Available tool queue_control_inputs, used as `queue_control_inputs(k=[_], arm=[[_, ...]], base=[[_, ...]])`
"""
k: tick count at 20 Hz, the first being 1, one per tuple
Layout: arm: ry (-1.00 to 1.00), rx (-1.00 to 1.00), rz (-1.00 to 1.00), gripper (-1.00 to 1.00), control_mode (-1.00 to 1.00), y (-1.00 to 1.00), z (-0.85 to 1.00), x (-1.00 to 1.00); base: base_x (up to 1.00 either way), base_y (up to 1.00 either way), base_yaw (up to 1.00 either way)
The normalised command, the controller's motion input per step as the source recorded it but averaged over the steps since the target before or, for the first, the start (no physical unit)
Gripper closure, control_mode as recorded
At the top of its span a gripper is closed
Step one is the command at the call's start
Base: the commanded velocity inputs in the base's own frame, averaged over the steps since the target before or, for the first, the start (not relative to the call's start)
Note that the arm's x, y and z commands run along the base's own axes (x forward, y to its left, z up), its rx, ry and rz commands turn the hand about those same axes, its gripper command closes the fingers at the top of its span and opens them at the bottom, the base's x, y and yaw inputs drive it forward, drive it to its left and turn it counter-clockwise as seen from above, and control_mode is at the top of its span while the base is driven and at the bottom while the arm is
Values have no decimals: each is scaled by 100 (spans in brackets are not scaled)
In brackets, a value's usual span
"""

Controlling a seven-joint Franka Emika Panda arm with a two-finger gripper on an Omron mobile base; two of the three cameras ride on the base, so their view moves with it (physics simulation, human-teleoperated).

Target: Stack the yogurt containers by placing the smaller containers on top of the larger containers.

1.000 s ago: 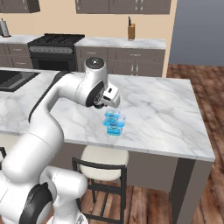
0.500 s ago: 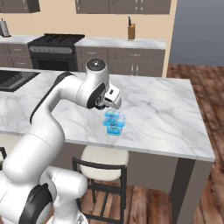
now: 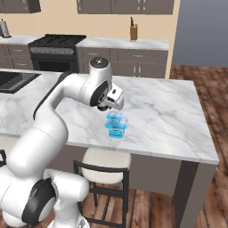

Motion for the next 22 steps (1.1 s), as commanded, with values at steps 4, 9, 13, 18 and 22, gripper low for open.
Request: queue_control_inputs(k=[4,9,13,18,22], arm=[[5,0,0,100,-100,0,-3,12],[0,0,0,100,-100,0,-8,18],[-2,0,0,100,-100,0,-16,16],[-1,0,0,100,-100,0,-22,18],[0,0,0,100,-100,0,-21,17]], base=[[0,0,0],[0,0,0],[0,0,0],[0,0,0],[0,0,0]])
